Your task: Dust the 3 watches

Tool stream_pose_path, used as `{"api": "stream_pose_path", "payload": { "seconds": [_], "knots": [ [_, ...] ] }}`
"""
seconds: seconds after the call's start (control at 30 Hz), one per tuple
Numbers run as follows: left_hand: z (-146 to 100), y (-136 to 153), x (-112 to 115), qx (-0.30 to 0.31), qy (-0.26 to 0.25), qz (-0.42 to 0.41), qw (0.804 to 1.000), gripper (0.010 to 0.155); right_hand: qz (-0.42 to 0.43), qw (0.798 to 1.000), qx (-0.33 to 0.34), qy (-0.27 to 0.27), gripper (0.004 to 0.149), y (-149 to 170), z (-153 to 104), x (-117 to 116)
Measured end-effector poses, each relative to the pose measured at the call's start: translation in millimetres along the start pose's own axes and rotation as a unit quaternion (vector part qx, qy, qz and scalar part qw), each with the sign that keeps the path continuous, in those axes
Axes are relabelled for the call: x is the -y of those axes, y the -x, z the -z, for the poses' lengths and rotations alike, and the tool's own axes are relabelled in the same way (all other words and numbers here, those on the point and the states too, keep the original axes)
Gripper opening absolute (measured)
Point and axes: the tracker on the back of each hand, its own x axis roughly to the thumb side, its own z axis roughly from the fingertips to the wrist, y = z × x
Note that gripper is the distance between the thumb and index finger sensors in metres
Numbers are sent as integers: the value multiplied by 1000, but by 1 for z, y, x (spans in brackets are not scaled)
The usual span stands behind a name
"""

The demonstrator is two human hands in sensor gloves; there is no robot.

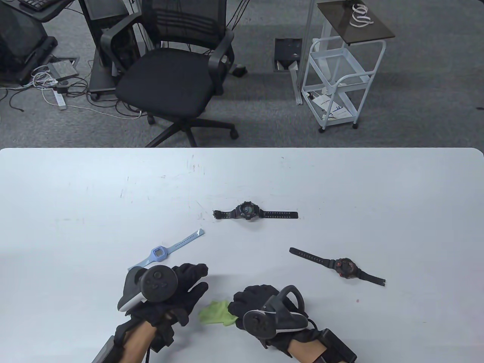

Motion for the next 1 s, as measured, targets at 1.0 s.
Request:
{"api": "stream_pose_path", "payload": {
  "seconds": [1.0],
  "knots": [
    [-30, 68, -54, -187, -168, -21, 968, 56, 633, 717, -145, 252, 41, 102, -40, 49]
  ]
}}
